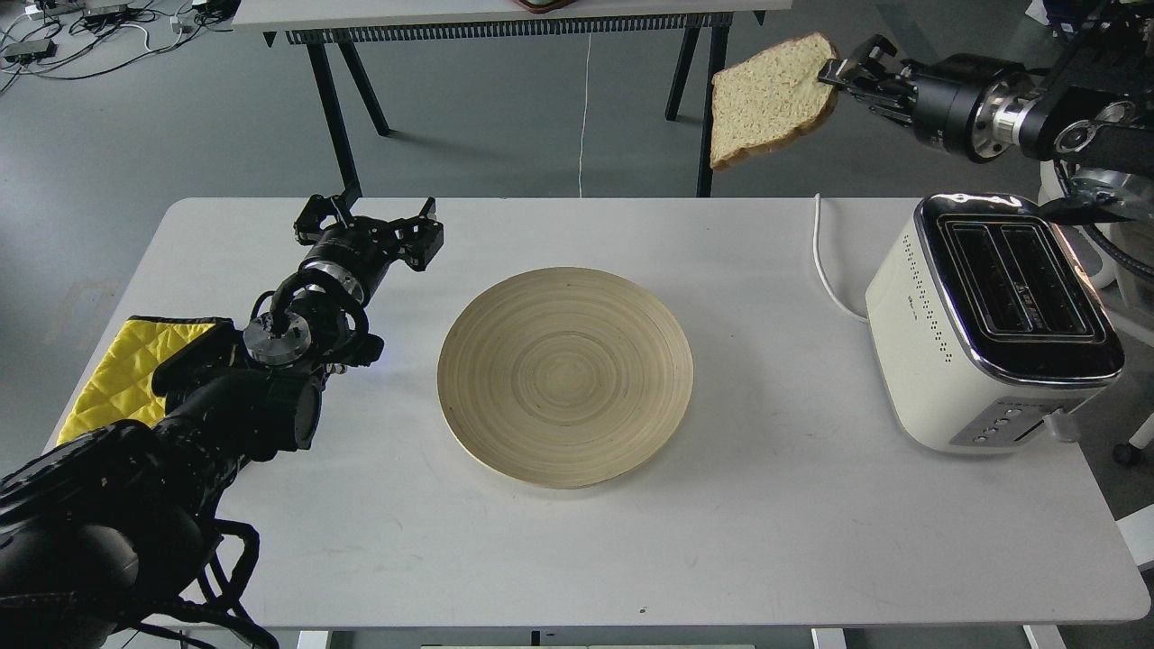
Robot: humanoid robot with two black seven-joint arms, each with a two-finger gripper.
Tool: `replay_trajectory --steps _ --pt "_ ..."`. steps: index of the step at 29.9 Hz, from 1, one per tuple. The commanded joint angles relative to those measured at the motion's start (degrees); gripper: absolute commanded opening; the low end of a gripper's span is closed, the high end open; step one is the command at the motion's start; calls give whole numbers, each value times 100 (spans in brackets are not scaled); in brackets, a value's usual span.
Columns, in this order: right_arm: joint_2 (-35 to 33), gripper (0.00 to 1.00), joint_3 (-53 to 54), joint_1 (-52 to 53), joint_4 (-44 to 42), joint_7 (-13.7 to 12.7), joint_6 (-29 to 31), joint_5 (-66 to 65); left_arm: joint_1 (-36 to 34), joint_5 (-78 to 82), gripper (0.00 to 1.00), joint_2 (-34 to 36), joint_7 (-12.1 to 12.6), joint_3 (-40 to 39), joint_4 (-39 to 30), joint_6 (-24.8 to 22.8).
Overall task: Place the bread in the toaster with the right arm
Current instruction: 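Lift the bread slice off the plate with the right gripper, then carry the bread over the toaster and align it with a slot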
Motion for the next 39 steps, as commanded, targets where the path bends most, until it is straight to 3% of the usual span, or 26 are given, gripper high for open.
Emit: replay_trajectory --steps 1,8,13,18,28,39 --pt "-142 1 -808 535 -163 25 -38 -160 0 1 100 0 2 0 0 0" --pt "-247 1 -2091 1195 -146 122 -30 -284 0 1 100 0 2 0 0 0" --pt "-195 1 -3049 1687 -40 426 102 -249 0 1 100 0 2 0 0 0" --pt "-177 1 -3894 2162 442 426 392 -196 0 1 100 0 2 0 0 0" --pt "-124 1 -4765 2689 1550 426 524 59 0 1 100 0 2 0 0 0" --pt "-124 1 -4993 3076 2130 426 524 33 0 1 100 0 2 0 0 0"
